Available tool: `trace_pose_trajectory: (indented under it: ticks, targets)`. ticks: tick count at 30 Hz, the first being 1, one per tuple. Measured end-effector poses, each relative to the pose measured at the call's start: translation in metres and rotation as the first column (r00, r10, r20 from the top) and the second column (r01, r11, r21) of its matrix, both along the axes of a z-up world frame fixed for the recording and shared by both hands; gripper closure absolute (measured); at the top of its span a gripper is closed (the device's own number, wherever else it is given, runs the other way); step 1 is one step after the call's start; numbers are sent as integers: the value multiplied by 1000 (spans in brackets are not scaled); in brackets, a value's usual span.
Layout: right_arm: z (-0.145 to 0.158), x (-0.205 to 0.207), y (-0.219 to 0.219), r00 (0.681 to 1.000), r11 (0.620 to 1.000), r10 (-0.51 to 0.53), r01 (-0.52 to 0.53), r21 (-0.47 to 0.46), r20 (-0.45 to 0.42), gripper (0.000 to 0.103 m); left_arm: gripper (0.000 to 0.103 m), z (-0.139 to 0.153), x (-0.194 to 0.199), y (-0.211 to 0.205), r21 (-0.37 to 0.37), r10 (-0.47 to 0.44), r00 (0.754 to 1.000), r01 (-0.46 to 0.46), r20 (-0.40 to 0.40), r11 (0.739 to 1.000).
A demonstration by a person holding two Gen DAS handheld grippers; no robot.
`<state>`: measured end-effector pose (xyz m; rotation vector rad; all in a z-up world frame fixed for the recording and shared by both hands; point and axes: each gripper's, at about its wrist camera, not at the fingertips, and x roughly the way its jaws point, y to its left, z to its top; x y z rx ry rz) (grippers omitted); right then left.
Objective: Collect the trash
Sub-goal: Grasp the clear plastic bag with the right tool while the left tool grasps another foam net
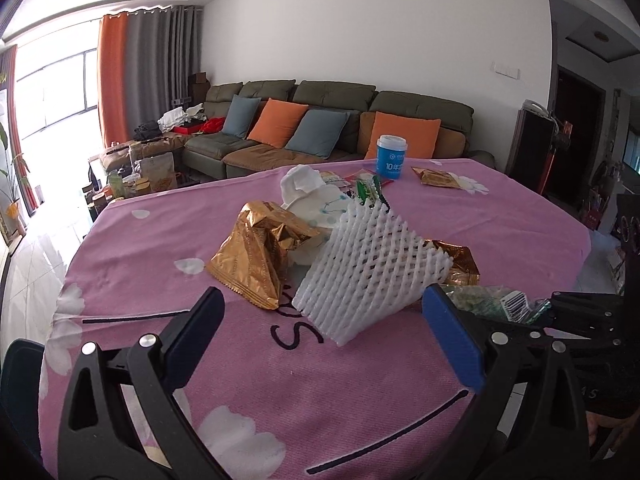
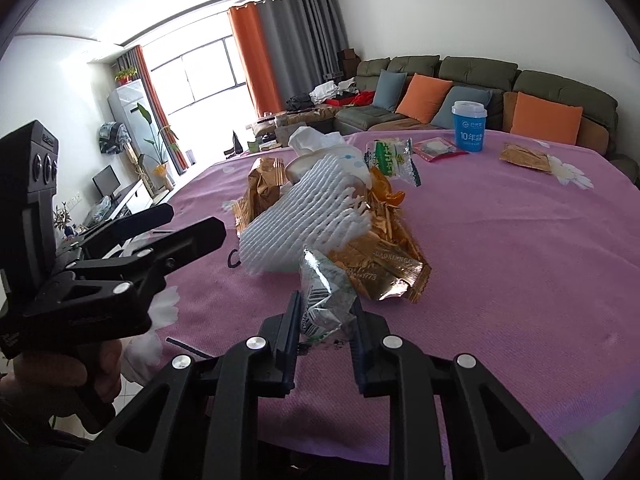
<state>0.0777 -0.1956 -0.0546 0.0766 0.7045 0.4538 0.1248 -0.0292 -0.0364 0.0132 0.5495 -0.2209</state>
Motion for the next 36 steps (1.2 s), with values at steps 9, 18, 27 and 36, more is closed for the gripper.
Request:
trace_pose_trajectory:
  ticks: [9,18,27,36]
  targets:
    - [19,-2,-36,992,993,-110,106,52,66,83,6,-17,29,-28,83,-98,993,103,-63,991]
    - [22,2,-41,990,991,-120,116,65,72,83,6,-31,66,-50,191,-143,982,165,-126,968]
    - [22,4,-41,990,991,-124,119,65,74,83,15,-39,75,-63,216,-199,969,228,-147,949]
    - [22,3,-40,990,991,-120,116,63,71,83,60,-40,69,-47,153,-171,976,191,-137,970]
